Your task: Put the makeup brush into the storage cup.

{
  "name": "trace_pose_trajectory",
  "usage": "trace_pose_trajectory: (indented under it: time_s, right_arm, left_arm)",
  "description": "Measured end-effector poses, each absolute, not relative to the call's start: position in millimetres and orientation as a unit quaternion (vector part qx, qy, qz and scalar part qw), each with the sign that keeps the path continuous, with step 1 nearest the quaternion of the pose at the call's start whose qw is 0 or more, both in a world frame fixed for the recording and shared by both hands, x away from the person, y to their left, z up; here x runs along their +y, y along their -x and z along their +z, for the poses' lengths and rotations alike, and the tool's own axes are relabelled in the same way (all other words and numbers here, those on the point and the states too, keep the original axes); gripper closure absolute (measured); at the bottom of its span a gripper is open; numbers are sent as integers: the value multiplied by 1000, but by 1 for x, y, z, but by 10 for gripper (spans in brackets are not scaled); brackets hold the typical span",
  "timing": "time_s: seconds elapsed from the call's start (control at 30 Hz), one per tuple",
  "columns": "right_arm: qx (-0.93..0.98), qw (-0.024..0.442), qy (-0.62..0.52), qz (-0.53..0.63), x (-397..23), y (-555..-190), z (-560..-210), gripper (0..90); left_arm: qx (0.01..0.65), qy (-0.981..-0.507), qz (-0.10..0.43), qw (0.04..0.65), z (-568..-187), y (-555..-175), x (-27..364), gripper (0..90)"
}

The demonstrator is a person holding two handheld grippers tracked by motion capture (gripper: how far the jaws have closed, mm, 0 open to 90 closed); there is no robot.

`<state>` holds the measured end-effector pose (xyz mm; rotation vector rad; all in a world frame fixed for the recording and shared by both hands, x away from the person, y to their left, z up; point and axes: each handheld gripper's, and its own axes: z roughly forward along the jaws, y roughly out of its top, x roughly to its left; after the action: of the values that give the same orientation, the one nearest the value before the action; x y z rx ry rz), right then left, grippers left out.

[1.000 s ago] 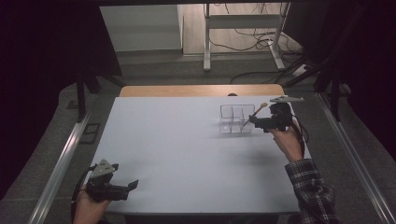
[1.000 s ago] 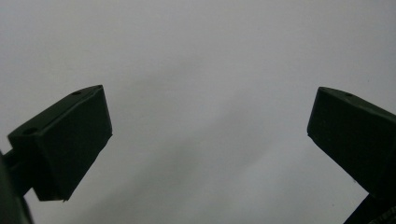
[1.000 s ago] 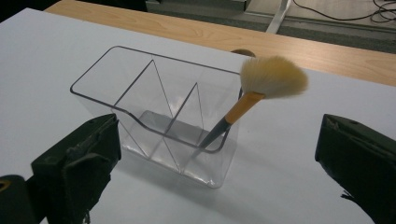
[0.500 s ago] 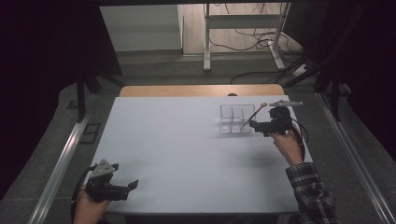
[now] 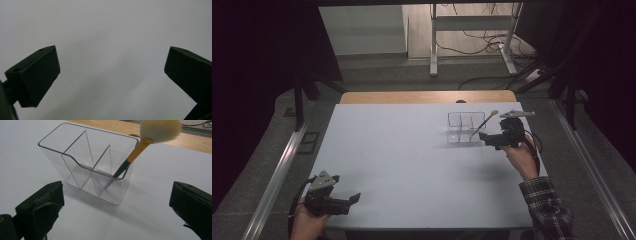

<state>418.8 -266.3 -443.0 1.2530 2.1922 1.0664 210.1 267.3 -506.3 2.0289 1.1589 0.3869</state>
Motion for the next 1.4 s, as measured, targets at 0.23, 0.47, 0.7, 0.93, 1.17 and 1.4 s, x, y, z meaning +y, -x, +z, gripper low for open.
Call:
trace_pose_trajectory:
  time_s: [0.23, 0.47, 0.7, 0.93, 1.17, 1.4]
  right_arm:
    - [788, 199, -445, 375, -266, -414, -444, 0]
    - [792, 198, -443, 372, -267, -408, -444, 0]
    - [797, 193, -440, 367, -268, -402, -445, 0]
    - [801, 195, -434, 363, -265, -397, -447, 0]
    - [808, 190, -430, 356, -262, -390, -449, 0]
    - [807, 185, -431, 359, -263, -383, -451, 0]
  left_arm:
    - [453, -793, 151, 378, -506, -210, 268, 6]
    - [452, -793, 151, 379, -506, -210, 268, 6]
    - [450, -794, 149, 380, -506, -210, 267, 7]
    - [450, -794, 149, 381, -506, -210, 267, 7]
    - [449, -795, 148, 381, -506, -210, 267, 7]
    - [449, -795, 148, 380, -506, -210, 267, 6]
